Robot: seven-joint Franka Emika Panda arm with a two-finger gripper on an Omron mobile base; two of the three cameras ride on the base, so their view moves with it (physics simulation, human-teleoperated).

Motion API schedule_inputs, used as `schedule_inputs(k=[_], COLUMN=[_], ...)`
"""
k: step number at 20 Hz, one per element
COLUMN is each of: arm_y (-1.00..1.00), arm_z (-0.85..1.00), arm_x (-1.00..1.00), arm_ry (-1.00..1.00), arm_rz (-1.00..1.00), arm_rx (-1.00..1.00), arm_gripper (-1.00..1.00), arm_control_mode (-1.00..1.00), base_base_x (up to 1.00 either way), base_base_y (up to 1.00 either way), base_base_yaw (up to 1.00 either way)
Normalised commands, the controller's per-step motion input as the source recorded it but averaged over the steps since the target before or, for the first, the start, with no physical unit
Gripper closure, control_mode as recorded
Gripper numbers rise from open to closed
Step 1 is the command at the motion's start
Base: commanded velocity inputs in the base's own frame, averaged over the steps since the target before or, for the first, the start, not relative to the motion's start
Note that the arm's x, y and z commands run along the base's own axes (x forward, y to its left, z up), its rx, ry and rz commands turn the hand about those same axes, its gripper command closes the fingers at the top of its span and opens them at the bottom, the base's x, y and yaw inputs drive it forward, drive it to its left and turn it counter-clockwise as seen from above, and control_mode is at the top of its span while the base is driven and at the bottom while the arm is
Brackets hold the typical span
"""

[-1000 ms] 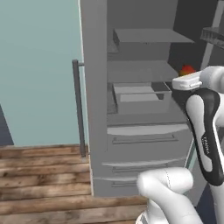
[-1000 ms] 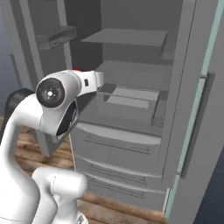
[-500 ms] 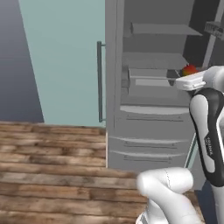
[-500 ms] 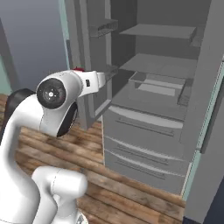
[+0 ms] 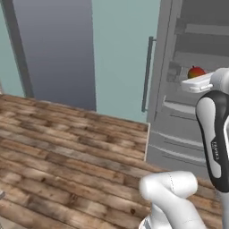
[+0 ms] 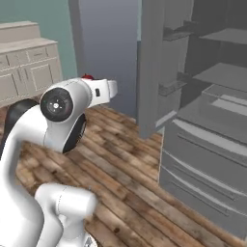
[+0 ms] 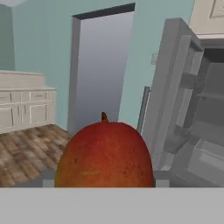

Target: Retrieve the mango and peach from the fridge and place them into the bowl on the dining table.

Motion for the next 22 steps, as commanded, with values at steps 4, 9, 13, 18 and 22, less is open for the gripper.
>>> schedule_inputs(k=[4,9,13,18,22], arm_y=[0.0,0.0,0.0,0.0,0.0], arm_z=[0.0,0.0,0.0,0.0,0.0], arm_x=[0.0,0.0,0.0,0.0,0.0], arm_ry=[0.0,0.0,0.0,0.0,0.0], arm_rz=[0.0,0.0,0.0,0.0,0.0], arm_rx=[0.0,0.0,0.0,0.0,0.0], arm_gripper=[1.0,1.0,1.0,1.0,1.0], arm_control_mode=[1.0,1.0,1.0,1.0,1.0], base_base_x=[-0.06,0.08,0.78,1.0,1.0], base_base_y=[0.42,0.39,0.12,0.08,0.0], base_base_yaw=[0.59,0.53,0.33,0.23,0.14])
